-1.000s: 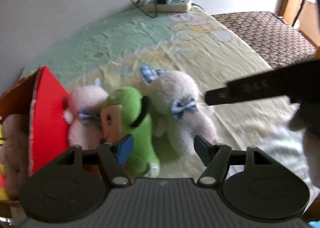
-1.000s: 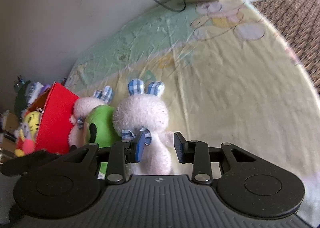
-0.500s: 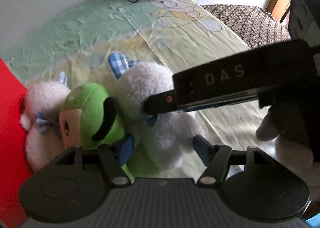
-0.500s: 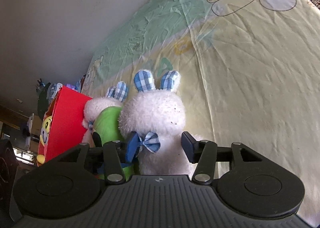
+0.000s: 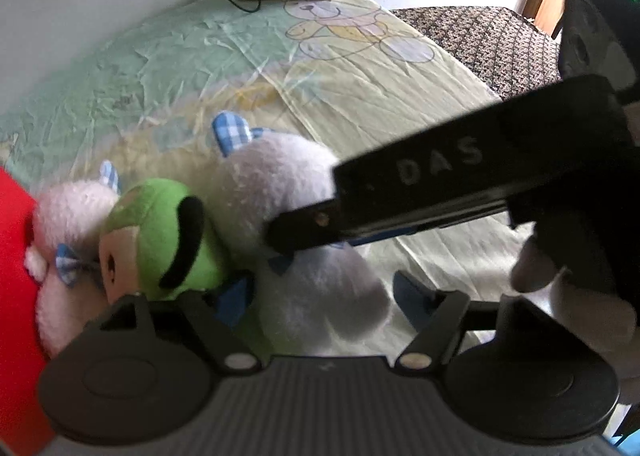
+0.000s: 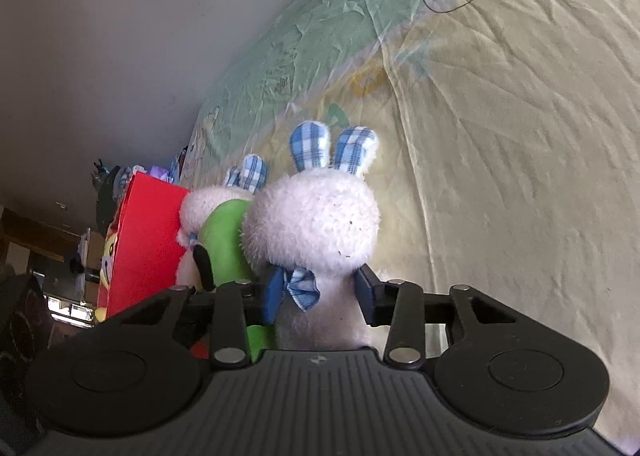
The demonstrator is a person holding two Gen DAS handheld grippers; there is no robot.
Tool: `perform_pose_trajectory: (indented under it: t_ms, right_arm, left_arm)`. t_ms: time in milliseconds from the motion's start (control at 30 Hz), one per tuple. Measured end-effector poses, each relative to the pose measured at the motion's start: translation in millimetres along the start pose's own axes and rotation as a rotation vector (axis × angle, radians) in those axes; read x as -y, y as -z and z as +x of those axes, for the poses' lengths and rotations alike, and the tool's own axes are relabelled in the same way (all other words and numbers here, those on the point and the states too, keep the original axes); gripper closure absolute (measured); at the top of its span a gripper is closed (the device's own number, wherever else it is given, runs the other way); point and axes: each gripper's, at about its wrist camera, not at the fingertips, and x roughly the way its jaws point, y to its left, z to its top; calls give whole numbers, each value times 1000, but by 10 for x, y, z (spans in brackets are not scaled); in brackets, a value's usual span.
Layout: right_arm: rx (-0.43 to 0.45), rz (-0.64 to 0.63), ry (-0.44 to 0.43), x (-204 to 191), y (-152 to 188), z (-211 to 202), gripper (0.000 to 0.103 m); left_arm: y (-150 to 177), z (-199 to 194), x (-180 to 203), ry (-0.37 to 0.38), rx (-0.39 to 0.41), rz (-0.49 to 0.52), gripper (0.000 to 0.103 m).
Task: Organize objects
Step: 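Reach the right gripper to the white bunny plush and close on it, then lift the white bunny with the right gripper and carry it over the red box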
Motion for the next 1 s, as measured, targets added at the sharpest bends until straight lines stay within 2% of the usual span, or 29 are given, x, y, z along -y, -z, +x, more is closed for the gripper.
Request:
perform_pose_trajectory:
  t_ms: [100, 200, 400, 567, 800, 1000]
  right_arm:
    - [-2, -1, 13, 3, 71, -102, 63]
    - [2, -4, 29, 9, 145, -204, 63]
    - [7, 1, 61, 21, 381, -405, 63]
    - [42, 7, 64, -43, 568, -575, 63]
    - [82, -33, 42, -277, 731, -732, 63]
    - [105, -98, 6, -585, 748, -739, 63]
  left_arm:
    - [19, -41, -2, 22, -6, -5, 38]
    - [56, -101, 83, 50, -6, -1, 39]
    - [196, -291, 368, 89, 11, 74, 44]
    - [282, -474, 493, 117, 36, 106, 44]
    - [399, -775, 536, 118, 101, 112, 44]
    - [493, -1122, 438, 89, 176, 77, 44]
